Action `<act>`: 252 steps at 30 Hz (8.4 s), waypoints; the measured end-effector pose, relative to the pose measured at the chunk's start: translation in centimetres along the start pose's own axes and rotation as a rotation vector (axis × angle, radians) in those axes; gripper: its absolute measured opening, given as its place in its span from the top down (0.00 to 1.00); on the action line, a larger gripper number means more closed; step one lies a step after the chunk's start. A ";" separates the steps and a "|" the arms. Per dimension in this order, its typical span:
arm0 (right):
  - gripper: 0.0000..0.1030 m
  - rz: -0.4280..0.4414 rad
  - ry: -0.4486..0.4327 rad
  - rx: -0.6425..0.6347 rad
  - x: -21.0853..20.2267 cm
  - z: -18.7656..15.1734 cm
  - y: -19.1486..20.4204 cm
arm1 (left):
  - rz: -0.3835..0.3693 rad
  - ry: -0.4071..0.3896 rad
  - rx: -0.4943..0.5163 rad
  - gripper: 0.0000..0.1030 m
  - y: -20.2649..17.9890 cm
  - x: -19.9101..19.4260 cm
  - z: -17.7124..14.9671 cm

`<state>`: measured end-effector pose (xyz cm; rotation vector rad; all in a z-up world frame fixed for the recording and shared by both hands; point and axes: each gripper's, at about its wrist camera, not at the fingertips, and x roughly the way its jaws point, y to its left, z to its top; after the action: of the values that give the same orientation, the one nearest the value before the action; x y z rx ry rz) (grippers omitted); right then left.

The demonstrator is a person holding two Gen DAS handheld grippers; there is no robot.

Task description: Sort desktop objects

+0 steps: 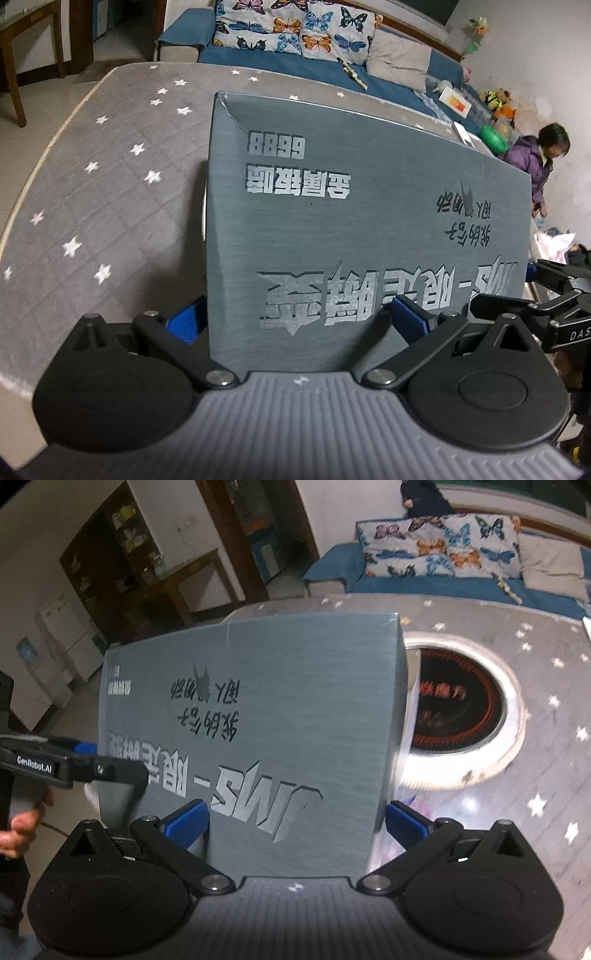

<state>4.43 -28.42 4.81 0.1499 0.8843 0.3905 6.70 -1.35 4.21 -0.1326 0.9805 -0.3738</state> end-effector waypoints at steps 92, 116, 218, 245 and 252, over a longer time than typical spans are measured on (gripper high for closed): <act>0.00 0.074 -0.023 0.165 9.7 7.3 -7.9 | -0.021 -0.060 -0.060 0.00 3.7 6.6 9.2; 0.00 0.048 0.022 0.204 11.6 6.5 -8.8 | -0.022 0.033 -0.133 0.00 6.0 10.6 8.5; 0.00 -0.105 0.052 -0.240 7.0 -4.8 -5.6 | 0.399 -0.256 -0.198 0.00 9.0 2.1 -5.9; 0.00 -0.173 -0.046 -0.246 10.5 -1.7 -15.0 | 0.559 -0.392 -0.343 0.00 19.2 7.3 -1.2; 0.00 -0.212 -0.085 -0.186 11.3 -0.8 -17.5 | 0.581 -0.409 -0.380 0.00 20.4 8.2 -1.3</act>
<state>14.97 -40.13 -8.84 -0.0980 0.7674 0.2641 14.80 14.63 -8.60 -0.2482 0.6344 0.3673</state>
